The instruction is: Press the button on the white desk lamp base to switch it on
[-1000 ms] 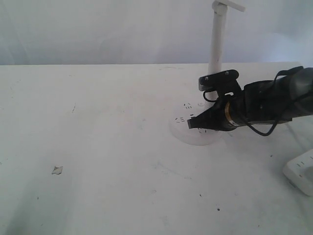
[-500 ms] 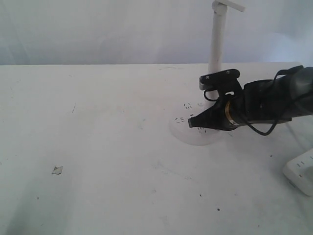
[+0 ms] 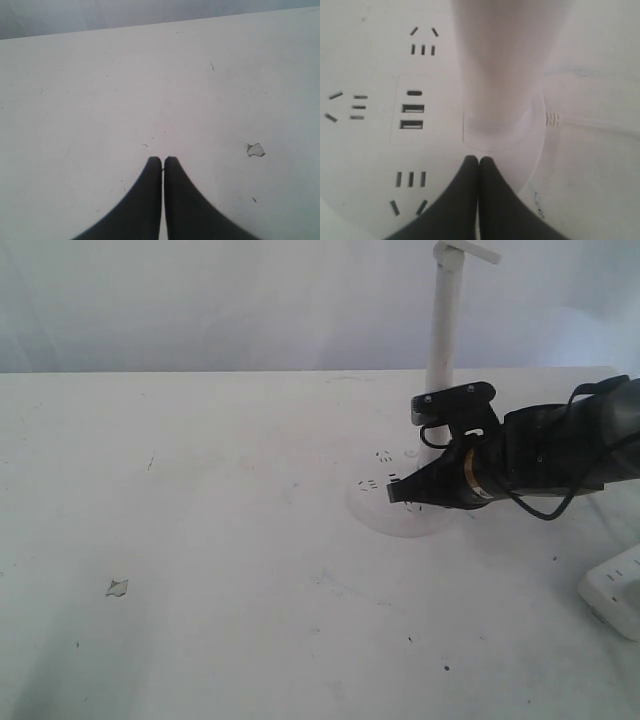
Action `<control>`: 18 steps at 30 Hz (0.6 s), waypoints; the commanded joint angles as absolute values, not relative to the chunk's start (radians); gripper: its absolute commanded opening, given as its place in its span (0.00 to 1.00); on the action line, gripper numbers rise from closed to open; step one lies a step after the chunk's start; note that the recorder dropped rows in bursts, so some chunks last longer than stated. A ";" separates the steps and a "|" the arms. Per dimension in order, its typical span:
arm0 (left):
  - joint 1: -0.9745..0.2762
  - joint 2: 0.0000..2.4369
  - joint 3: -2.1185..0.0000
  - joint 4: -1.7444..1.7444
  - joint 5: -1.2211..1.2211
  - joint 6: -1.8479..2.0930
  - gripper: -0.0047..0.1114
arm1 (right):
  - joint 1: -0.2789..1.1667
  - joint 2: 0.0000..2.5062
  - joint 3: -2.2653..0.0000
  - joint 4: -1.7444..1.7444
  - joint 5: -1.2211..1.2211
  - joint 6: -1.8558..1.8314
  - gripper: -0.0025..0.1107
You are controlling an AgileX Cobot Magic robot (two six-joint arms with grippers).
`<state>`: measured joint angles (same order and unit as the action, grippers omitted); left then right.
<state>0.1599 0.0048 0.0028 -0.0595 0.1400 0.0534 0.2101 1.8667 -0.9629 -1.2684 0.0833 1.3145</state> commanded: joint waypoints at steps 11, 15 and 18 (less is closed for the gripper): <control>0.160 0.000 0.000 -0.067 0.134 0.051 0.05 | 0.209 1.896 -0.956 -1.250 0.086 1.298 0.02; 0.160 0.000 0.000 -0.067 0.134 0.051 0.05 | 0.209 1.916 -0.955 -1.248 0.083 1.306 0.02; 0.160 0.000 0.000 -0.067 0.134 0.051 0.05 | 0.209 1.916 -0.953 -1.248 0.102 1.306 0.02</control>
